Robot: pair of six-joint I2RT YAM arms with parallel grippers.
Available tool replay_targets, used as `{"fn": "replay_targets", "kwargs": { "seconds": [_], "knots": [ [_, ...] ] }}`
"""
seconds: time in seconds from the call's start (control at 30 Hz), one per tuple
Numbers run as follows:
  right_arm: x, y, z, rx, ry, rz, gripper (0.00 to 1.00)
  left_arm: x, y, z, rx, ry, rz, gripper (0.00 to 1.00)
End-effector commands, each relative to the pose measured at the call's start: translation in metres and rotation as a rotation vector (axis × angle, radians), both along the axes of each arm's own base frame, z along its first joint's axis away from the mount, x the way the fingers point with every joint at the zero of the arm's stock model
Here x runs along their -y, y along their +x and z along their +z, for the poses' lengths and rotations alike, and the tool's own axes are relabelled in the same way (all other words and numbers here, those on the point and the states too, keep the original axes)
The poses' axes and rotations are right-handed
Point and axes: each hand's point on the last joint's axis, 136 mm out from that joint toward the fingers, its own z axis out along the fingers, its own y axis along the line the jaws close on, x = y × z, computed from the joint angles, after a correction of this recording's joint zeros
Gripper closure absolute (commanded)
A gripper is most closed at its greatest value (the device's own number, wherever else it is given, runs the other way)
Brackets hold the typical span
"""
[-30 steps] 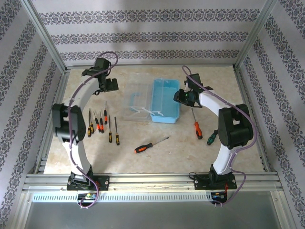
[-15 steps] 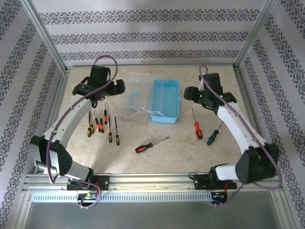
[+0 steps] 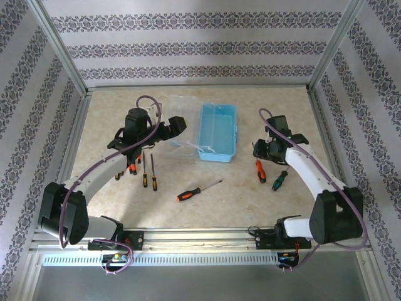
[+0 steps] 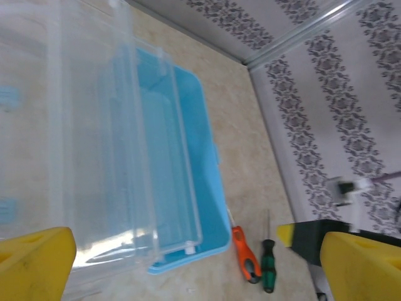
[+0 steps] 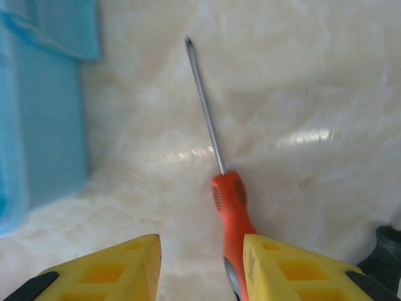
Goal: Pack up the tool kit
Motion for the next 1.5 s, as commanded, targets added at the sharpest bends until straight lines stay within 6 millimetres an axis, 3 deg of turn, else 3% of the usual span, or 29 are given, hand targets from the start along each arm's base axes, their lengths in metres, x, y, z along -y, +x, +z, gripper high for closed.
{"fn": "replay_targets", "kwargs": {
  "seconds": [0.0,0.3,0.5,0.83,1.0,1.33,1.47],
  "knots": [
    [0.007,-0.001,-0.017,-0.044,-0.046,0.001,0.59,0.023,-0.007,0.045,0.123,-0.092,-0.085,0.0],
    [0.0,-0.007,-0.064,-0.167,0.024,-0.01,0.51,0.042,-0.006,0.036,0.066,-0.21,-0.154,0.0],
    [0.003,-0.008,-0.069,-0.186,0.067,-0.041,0.51,0.043,-0.007,0.042,0.08,-0.216,-0.162,0.0],
    [-0.018,-0.007,-0.072,-0.192,0.145,-0.007,0.58,0.041,-0.008,0.042,0.09,-0.189,-0.158,0.0],
    [-0.024,-0.01,-0.064,-0.177,0.116,0.021,0.57,0.036,-0.01,0.048,0.118,-0.166,-0.146,0.0],
    [-0.025,-0.022,-0.075,-0.237,0.034,0.061,0.57,0.036,-0.011,0.05,0.121,-0.165,-0.145,0.0],
    [-0.034,-0.025,-0.081,-0.252,0.043,0.078,0.58,0.036,-0.012,0.052,0.125,-0.169,-0.146,0.0]
  ]
}}
